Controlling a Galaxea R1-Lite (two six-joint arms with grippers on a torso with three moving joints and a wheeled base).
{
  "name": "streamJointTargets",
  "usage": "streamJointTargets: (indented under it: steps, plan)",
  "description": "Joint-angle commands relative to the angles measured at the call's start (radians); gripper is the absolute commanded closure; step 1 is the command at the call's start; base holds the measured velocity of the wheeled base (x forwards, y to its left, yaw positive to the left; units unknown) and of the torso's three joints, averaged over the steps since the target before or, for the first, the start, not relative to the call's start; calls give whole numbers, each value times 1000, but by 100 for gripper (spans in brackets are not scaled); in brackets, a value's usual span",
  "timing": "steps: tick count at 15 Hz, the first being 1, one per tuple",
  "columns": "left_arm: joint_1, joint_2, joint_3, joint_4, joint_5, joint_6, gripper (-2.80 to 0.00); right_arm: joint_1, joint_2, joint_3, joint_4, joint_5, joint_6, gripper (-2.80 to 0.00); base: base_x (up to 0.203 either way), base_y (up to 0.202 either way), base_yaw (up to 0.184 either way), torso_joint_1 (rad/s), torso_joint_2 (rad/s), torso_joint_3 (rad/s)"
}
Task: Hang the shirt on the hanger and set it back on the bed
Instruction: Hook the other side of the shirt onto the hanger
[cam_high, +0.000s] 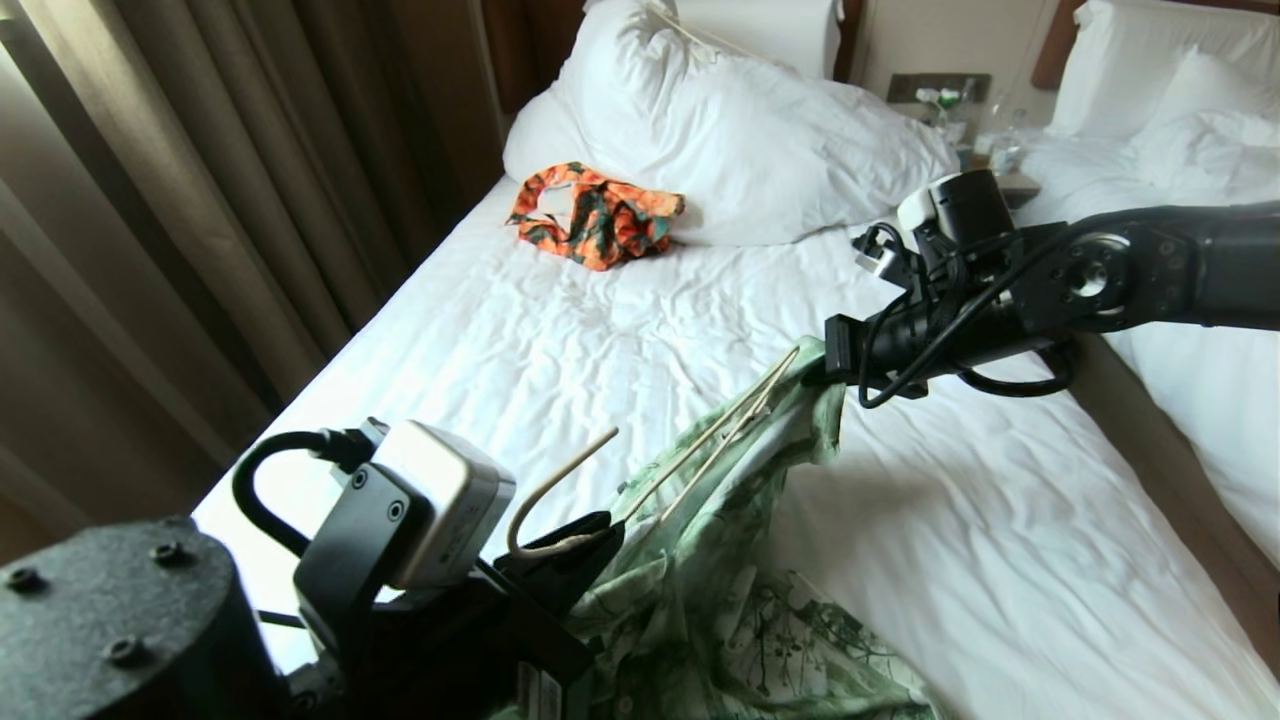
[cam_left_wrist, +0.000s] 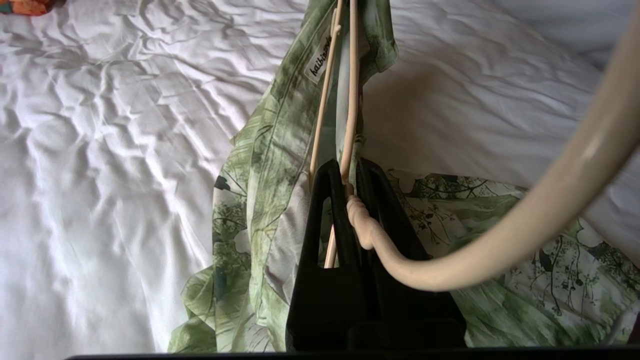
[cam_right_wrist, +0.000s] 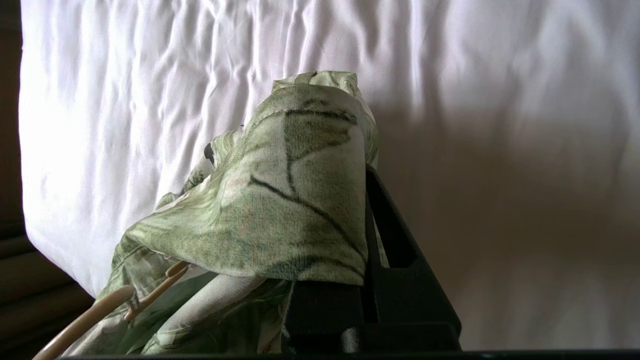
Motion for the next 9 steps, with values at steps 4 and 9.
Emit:
streamJointTargets:
  steps: [4,9]
  plan:
    - [0,4,8,-4,-2,-1,0,-3,2,-10,4,1,2,0,0,0,0,0,0,0]
    - [-9,31,23,-6,-3,-8,0,-3,2,-25,10,2,3,0,0,0,0,0,0,0]
